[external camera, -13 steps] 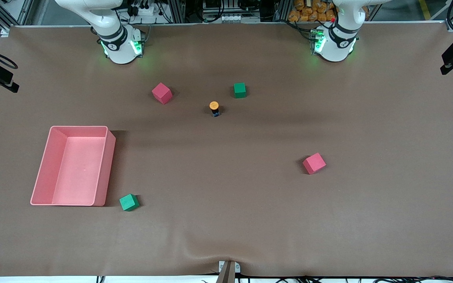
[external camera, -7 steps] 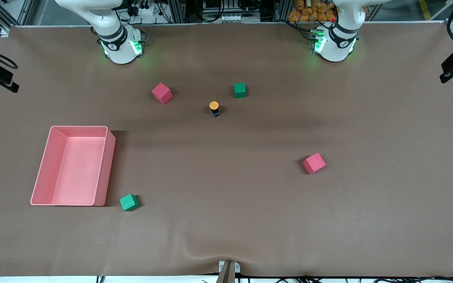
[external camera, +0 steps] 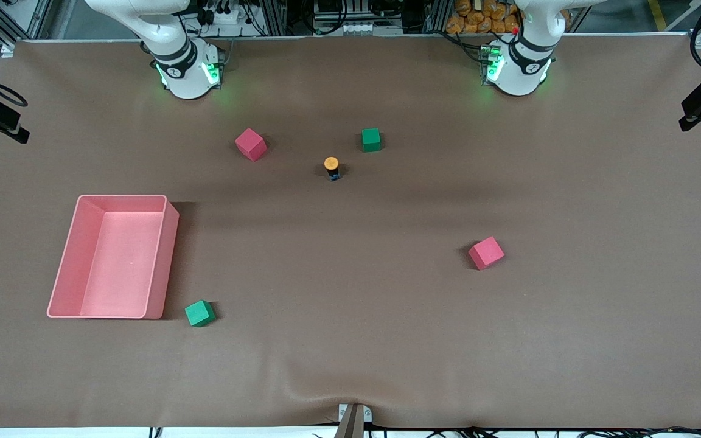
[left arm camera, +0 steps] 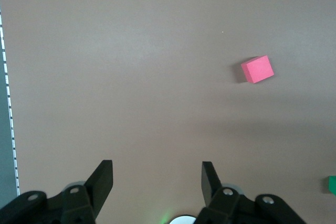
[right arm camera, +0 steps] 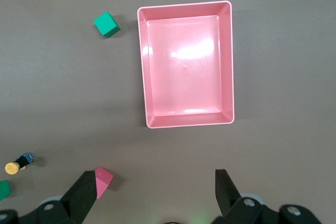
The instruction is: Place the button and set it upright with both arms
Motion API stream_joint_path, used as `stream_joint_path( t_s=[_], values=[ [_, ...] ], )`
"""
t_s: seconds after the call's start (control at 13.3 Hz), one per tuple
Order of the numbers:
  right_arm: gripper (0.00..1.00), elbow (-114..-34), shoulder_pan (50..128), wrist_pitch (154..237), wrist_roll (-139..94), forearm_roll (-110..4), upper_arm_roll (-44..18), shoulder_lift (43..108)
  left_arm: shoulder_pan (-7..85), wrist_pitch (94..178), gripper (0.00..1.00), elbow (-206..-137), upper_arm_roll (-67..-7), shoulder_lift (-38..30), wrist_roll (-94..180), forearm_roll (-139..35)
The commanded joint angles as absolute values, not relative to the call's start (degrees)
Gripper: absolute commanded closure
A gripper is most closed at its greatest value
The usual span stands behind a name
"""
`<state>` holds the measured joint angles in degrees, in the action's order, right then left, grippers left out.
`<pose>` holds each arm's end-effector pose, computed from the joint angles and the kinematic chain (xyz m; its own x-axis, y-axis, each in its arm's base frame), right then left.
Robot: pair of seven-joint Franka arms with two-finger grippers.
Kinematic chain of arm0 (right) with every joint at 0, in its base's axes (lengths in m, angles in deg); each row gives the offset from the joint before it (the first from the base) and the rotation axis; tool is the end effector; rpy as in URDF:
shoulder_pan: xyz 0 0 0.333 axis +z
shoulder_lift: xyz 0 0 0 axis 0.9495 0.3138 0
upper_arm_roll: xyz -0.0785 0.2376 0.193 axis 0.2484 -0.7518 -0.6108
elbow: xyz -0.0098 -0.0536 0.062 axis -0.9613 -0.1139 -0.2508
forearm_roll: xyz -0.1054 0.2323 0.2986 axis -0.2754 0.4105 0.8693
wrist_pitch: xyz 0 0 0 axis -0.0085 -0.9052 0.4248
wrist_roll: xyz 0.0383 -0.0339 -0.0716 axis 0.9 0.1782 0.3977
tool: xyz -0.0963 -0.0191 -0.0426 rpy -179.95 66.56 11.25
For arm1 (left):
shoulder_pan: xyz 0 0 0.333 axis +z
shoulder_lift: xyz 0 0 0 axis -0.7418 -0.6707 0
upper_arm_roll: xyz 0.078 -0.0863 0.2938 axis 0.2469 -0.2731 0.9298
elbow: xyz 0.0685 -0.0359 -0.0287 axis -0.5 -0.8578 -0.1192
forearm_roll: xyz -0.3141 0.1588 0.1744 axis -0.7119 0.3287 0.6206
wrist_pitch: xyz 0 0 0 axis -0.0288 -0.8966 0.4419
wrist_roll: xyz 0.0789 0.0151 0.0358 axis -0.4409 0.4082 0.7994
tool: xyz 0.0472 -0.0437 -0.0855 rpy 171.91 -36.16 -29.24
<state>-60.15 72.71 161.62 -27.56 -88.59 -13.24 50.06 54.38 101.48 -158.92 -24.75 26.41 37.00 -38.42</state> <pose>0.5245 -0.0375 0.6743 0.9973 -0.0699 -0.0203 -0.0703 -0.9972 -0.0234 0.5131 0.0123 0.6815 0.9995 0.0320 0.0006 0.0319 -0.9956 -0.0885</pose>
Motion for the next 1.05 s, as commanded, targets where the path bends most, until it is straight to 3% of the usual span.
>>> stream_joint_path(
  t_s=[0.0, 0.45, 0.97],
  values=[
    [0.00, -59.4, 72.5, 161.4, -27.9, -88.6, -13.4, 50.2, 54.3, 101.2, 0.24, -157.8, -25.3, 25.8, 37.9, -40.1],
    [0.00, -59.4, 72.4, 161.4, -27.9, -88.6, -13.4, 50.2, 55.0, 100.9, 0.24, -161.0, -25.3, 28.1, 37.9, -42.7],
    [0.00, -59.4, 72.4, 161.4, -27.8, -88.7, -13.4, 50.2, 54.7, 99.6, 0.23, -159.7, -26.2, 27.6, 38.0, -43.0]
  ],
)
